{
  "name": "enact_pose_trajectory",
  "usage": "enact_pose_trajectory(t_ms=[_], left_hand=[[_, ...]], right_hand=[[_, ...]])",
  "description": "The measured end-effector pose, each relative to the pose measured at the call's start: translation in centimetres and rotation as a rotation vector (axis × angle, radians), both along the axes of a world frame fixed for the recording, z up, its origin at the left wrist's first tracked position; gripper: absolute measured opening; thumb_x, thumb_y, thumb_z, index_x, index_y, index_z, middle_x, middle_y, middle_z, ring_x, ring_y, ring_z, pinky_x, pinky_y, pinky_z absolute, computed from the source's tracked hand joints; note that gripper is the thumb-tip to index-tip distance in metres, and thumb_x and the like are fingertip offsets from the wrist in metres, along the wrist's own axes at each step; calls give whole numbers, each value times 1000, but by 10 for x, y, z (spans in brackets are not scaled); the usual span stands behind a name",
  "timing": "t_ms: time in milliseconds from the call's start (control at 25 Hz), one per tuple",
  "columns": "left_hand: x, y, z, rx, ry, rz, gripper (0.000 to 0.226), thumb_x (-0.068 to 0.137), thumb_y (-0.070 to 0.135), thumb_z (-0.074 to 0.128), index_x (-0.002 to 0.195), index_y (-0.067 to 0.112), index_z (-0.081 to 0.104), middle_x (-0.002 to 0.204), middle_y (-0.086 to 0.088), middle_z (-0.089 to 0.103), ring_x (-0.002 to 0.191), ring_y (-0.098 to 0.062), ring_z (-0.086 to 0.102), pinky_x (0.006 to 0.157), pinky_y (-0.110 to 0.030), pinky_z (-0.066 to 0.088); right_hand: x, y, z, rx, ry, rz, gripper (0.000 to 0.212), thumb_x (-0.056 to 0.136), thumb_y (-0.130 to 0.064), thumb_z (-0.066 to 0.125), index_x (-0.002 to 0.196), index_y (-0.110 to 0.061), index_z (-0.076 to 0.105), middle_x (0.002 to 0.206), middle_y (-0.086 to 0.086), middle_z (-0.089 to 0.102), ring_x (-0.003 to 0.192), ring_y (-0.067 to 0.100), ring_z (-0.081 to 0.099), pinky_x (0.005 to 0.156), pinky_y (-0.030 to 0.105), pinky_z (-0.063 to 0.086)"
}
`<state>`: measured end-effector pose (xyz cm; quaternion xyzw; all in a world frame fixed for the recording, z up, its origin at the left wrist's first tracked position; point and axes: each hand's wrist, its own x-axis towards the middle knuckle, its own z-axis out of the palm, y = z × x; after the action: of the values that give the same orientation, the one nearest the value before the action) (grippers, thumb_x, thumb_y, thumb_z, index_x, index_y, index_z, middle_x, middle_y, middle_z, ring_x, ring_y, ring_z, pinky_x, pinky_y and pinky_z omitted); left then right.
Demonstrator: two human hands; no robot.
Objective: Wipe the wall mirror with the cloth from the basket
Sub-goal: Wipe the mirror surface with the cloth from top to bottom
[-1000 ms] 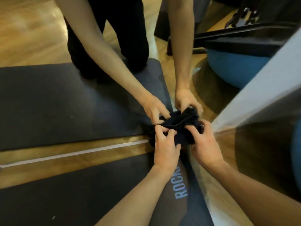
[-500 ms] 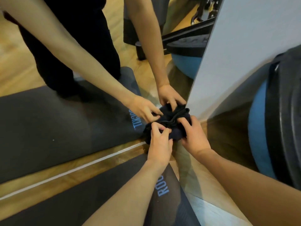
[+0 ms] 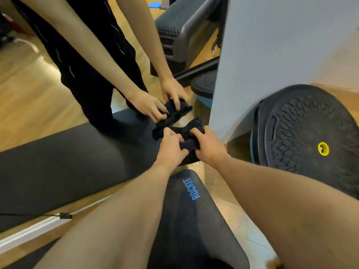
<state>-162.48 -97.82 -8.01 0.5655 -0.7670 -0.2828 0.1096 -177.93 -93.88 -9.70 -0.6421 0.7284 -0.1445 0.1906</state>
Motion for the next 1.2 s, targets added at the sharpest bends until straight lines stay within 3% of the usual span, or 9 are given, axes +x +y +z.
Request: enact_pose_trajectory(t_ms=[240,320,560,680,800,960,1120,1200], left_hand=[[-14,2,83,-13,-22,113,24,79,17,84,92,14,65,117,0,36,94,-20,54,97,-40,50],[-16,3,98,-15,-24,139,24,78,17,85,93,13,67,115,1,36,93,-18,53,97,-38,51],[21,21,111,54,12,301,22,78,20,86,92,15,70,114,2,39,95,-18,56,94,-38,53],[54,39,109,107,18,386,21,81,20,84,91,17,66,116,5,37,95,-16,55,88,-31,51],[99,46,119,51,36,465,19,83,20,82,98,17,70,123,4,37,108,-17,53,97,-30,49],[149,36,124,12,27,413,17,86,22,79,99,17,70,124,3,38,105,-12,41,99,-27,42],[183,20,150,90,-8,362,17,83,28,78,88,23,63,118,6,35,104,-18,48,96,-36,49],[200,18,181,146,-36,356,20,82,30,77,84,23,59,115,7,32,107,-23,51,99,-42,49]], right_hand=[[-17,-13,82,-27,-48,131,39,90,-19,67,124,-28,49,123,6,44,104,26,47,77,36,42],[-20,-12,97,-14,-48,164,38,92,-21,66,123,-30,47,122,5,43,105,26,49,79,37,45],[19,-11,101,81,-98,228,42,91,-18,65,126,-33,47,128,3,47,112,24,53,96,41,54],[55,-8,91,97,-51,298,45,90,-20,65,128,-34,45,124,1,47,109,25,55,92,41,56],[101,-14,92,83,-59,359,44,86,-20,66,118,-40,43,117,0,48,100,24,55,85,42,56],[149,-19,102,77,-32,309,42,87,-22,66,116,-41,42,114,-4,40,102,24,55,86,41,56],[182,-36,129,152,-5,273,40,87,-30,64,119,-41,43,117,-2,43,106,24,58,92,35,54],[199,-39,156,201,8,296,48,84,-36,62,129,-37,44,121,1,43,114,28,60,97,33,51]])
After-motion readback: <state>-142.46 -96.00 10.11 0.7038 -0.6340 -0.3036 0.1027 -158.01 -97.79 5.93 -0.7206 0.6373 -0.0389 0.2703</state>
